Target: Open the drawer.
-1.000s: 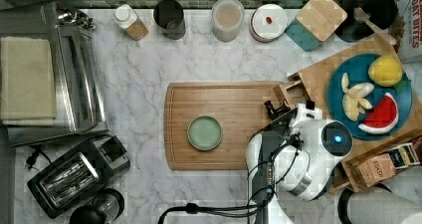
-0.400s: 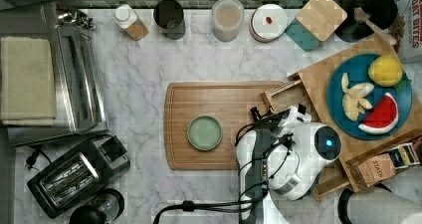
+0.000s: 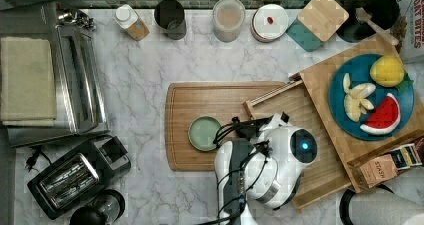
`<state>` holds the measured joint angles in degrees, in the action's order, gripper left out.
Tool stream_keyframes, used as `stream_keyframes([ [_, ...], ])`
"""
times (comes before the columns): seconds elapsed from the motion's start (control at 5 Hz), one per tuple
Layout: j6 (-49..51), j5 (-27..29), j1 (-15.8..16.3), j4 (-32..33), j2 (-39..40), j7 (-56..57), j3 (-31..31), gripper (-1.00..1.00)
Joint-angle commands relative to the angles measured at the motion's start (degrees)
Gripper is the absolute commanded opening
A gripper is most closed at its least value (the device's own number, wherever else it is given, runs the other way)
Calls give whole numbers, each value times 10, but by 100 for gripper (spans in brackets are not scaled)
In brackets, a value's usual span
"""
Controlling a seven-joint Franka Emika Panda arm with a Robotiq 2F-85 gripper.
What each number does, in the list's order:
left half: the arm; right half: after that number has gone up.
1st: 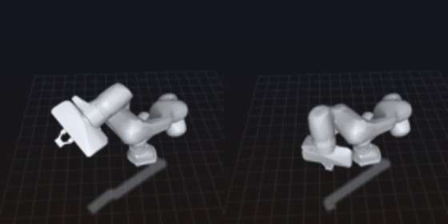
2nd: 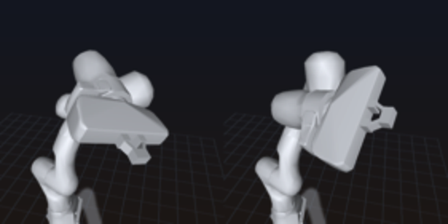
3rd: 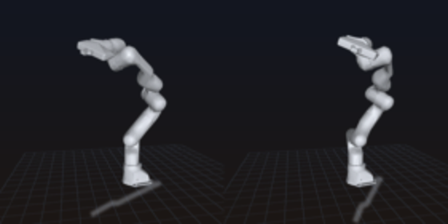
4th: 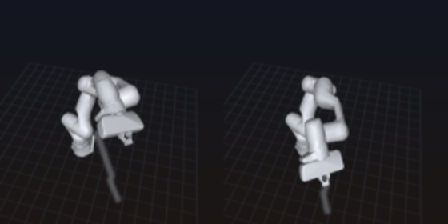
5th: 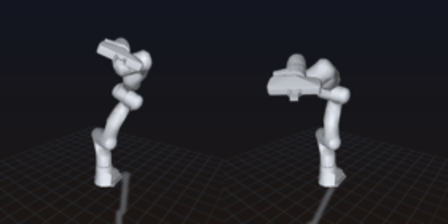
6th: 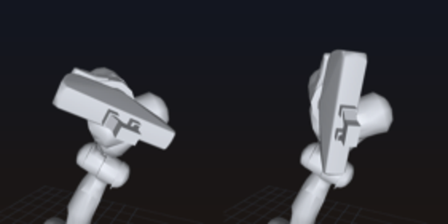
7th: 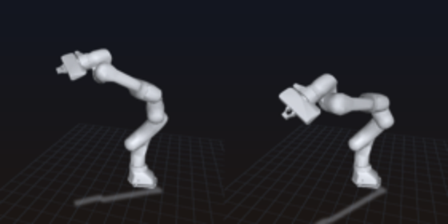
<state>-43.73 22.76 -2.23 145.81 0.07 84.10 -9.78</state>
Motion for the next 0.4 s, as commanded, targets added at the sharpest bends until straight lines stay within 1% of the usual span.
stream_keyframes([
  [0.2,119,-18,61,129,-150,-109,58,100],
  [0.4,117,-25,86,130,-151,-114,31,100],
])
